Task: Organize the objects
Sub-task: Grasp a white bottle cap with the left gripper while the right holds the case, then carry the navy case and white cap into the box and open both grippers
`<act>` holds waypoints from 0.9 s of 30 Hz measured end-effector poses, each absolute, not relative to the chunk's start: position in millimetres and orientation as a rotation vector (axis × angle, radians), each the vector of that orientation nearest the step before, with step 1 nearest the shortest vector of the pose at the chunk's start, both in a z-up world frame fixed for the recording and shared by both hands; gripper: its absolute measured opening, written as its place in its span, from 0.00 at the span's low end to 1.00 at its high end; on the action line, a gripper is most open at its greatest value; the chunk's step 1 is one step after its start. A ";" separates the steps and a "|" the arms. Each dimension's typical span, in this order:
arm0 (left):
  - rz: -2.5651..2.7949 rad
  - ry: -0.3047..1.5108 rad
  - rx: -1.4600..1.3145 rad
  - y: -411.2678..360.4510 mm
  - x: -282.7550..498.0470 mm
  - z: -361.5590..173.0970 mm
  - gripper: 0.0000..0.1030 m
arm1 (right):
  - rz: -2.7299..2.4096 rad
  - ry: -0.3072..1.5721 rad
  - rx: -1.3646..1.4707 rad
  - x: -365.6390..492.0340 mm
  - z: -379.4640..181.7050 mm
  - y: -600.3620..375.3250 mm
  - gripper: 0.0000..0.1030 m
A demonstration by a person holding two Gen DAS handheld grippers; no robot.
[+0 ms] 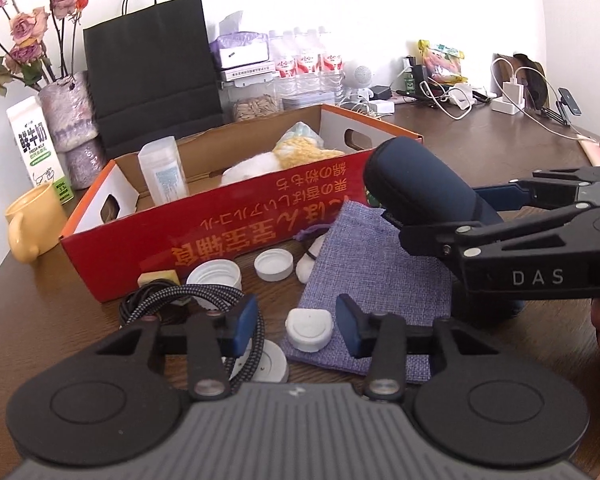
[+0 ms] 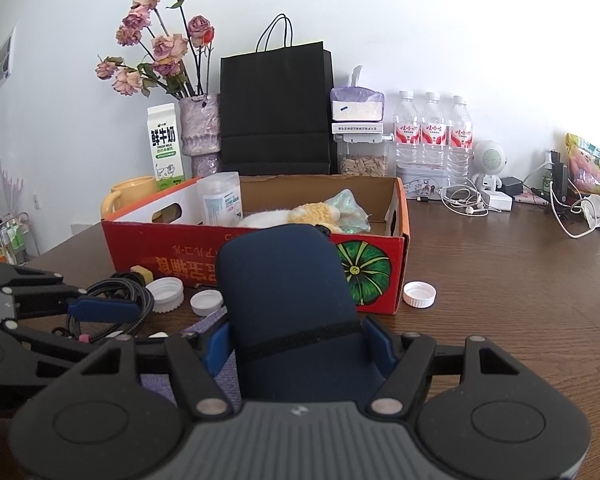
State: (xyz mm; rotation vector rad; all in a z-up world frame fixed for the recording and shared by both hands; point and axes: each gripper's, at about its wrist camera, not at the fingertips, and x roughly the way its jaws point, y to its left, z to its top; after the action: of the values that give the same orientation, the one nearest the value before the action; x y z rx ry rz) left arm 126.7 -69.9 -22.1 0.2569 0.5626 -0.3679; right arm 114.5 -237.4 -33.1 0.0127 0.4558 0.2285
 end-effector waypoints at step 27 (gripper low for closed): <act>-0.391 0.545 0.170 -63.6 129.2 -10.7 0.27 | 0.255 0.447 -0.009 109.6 -28.8 -232.1 0.64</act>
State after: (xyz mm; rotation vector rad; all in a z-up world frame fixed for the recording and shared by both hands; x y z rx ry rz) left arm 129.2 -63.6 -10.7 0.1701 0.5445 -0.3909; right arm 109.6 -232.1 -28.8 -0.0086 0.4467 0.2553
